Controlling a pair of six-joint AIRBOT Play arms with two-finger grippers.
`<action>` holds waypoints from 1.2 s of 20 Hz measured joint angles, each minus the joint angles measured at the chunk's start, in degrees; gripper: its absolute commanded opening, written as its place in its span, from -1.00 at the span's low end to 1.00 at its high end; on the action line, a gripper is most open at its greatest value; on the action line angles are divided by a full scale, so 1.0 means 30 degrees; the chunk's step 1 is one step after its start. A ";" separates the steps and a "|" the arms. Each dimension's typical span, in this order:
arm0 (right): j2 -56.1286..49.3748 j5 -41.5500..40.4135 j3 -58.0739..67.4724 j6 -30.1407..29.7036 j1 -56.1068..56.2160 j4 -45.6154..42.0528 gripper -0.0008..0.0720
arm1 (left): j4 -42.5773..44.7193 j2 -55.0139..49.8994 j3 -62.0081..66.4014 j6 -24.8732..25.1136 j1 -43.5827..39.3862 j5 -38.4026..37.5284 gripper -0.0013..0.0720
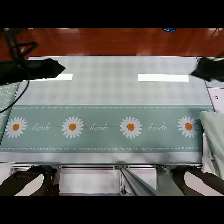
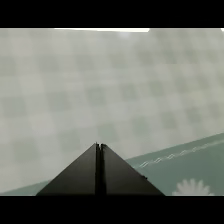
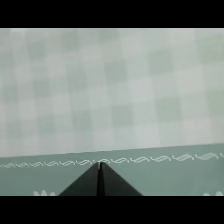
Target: Fold the shirts.
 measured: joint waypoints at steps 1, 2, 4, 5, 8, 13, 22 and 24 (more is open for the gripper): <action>-0.0889 -0.0131 0.0051 0.0423 0.1719 -0.1712 -0.91 | 0.1887 -0.0780 0.0452 -0.0976 -0.0437 -0.0896 -0.92; -0.1690 -0.0029 0.0109 0.0787 0.3082 -0.3126 -0.91 | 0.3096 -0.1435 0.0772 -0.1719 -0.0729 -0.1450 -0.92; -0.2951 0.0299 0.0153 0.1231 0.4765 -0.4947 -0.91 | 0.4736 -0.2470 0.1173 -0.2696 -0.1100 -0.2674 -0.92; -0.3417 0.0357 0.0182 0.1384 0.5333 -0.5632 -0.91 | 0.5355 -0.2856 0.1297 -0.3016 -0.1209 -0.3177 -0.92; -0.4131 0.0634 0.0219 0.1654 0.6200 -0.6601 -0.91 | 0.6339 -0.3512 0.1486 -0.3592 -0.1384 -0.3847 -0.92; -0.4495 0.0838 0.0233 0.1807 0.6637 -0.7191 -0.91 | 0.6936 -0.3861 0.1588 -0.3905 -0.1479 -0.4248 -0.92; -0.4568 0.0882 0.0233 0.1865 0.6732 -0.7395 -0.91 | 0.7133 -0.3934 0.1588 -0.4036 -0.1494 -0.4386 -0.91; -0.4568 0.0889 0.0233 0.1865 0.6732 -0.7395 -0.91 | 0.7133 -0.3942 0.1588 -0.4036 -0.1494 -0.4386 -0.92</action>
